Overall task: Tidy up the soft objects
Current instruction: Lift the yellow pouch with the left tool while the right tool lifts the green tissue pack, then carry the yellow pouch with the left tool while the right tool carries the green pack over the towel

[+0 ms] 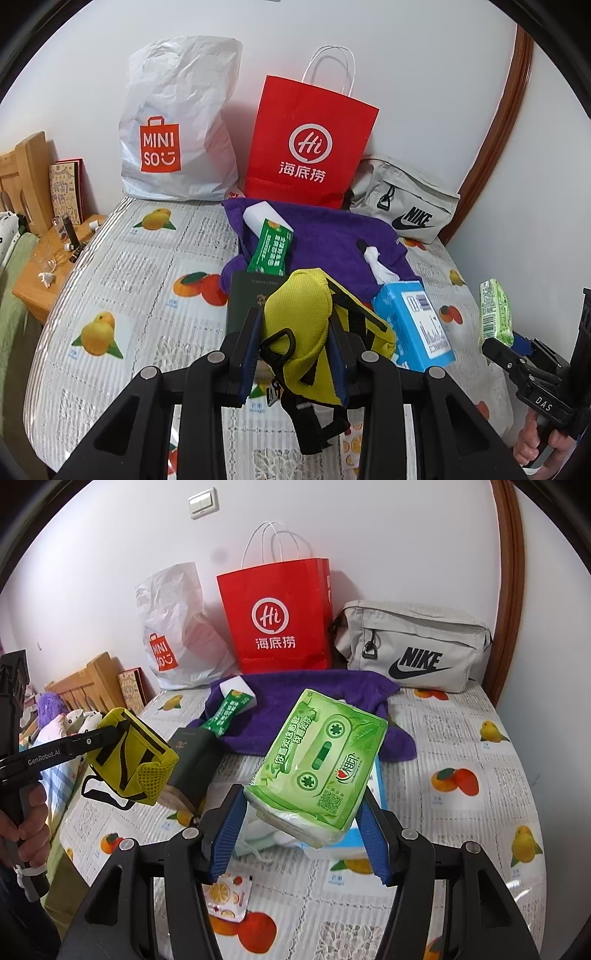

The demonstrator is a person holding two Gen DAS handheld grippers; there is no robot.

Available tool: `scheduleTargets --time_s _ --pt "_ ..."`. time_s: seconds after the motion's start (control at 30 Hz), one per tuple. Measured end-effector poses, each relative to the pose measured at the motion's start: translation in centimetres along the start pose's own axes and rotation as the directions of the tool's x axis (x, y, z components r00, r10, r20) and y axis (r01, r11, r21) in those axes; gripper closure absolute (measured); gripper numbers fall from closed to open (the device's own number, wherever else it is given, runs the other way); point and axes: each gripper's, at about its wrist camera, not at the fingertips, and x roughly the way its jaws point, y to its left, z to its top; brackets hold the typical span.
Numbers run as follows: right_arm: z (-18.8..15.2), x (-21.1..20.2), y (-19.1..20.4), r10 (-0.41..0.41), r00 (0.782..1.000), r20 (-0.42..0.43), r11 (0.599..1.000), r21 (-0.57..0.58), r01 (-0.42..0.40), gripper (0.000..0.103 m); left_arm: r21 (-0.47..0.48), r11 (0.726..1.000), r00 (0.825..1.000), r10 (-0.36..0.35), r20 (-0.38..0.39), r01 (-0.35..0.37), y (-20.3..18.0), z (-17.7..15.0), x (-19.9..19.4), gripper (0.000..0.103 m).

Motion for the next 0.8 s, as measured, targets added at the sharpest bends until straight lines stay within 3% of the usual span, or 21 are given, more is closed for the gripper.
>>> scheduleTargets --time_s 0.8 --pt "4.3 4.7 -1.2 0.010 0.999 -0.031 1.000 0.015 -0.009 0.044 -0.009 1.000 0.999 -0.009 -0.032 0.009 -0.3 3.8 4.9 0.071"
